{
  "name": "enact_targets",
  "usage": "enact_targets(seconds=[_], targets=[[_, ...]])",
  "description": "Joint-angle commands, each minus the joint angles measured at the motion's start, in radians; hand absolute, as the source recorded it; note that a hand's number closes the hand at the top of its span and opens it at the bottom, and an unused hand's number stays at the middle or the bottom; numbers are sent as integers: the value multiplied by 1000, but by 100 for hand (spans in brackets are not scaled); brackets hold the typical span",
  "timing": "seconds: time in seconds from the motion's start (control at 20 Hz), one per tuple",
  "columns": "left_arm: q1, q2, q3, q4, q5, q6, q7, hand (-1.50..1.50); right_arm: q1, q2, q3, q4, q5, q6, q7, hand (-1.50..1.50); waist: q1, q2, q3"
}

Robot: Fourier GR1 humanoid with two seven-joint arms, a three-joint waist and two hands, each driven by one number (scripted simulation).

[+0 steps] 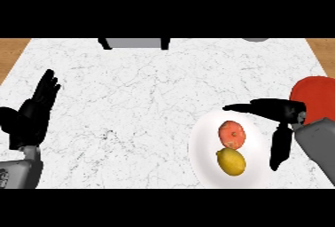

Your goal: Pick the lemon from the plate and place it in the bowl

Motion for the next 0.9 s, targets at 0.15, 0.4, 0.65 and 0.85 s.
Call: enact_targets(seconds=[0.15,0.4,0.65,0.85], targets=[[26,-7,4,-87,4,-24,67,0,95,81,5,-107,185,-146,-22,-150,-4,-3,0],[-10,-4,48,-36,-15,-46,38,0,104,121,-31,-21,278,-85,-101,-150,-3,-1,0],[-31,0,74,-28,-2,-73,64,0,230,157,-15,-121,318,-79,-64,-150,-7,-2,0],[6,-57,54,-25,-45,-51,20,0,162,180,-73,-16,385,-33,-138,-150,-3,-1,0]])
